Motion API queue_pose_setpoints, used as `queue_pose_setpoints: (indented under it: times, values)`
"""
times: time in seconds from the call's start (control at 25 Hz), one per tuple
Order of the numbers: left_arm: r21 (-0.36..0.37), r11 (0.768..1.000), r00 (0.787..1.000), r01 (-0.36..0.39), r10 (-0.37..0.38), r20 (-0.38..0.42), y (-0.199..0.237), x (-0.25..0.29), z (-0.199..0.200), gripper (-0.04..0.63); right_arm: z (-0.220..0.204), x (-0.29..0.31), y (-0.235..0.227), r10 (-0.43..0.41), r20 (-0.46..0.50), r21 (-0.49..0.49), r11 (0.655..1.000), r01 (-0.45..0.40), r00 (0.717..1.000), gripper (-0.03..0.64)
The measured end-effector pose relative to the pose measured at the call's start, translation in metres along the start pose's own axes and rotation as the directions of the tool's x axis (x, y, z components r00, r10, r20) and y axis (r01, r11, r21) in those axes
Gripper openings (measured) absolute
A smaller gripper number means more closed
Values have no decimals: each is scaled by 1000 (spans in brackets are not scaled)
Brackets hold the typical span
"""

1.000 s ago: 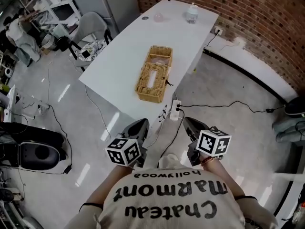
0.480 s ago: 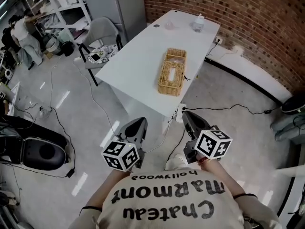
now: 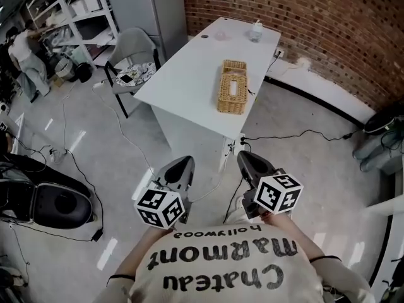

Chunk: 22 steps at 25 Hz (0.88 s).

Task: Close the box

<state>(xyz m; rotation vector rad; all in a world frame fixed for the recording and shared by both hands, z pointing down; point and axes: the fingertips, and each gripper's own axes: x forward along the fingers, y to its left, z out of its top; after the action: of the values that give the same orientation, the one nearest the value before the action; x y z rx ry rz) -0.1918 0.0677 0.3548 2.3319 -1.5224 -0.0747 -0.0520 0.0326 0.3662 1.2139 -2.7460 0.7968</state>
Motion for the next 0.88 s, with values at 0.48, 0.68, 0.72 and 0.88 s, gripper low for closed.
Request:
queue_pose_setpoints:
  times: [0.48,0.68,0.72,0.88]
  values:
    - [-7,999,999,46,-46,-15,-1,-48,-16,3,-29,-28,39,-61,-16,-29,998,61,998,3]
    - [-11,998,998,58,-59,-35,-5,-57,-23,3,-34,-35,43,-76,-15,-21,997,75,997,3]
    - [-11,998,998,60,-60,-36,-5,-58,-24,2,-35,-36,44,-77,-16,-20,997,76,997,3]
    - [-6,999,998,54,-54,-43,-3,-61,-28,3,-40,-37,43,-80,-17,-11,997,80,997,3]
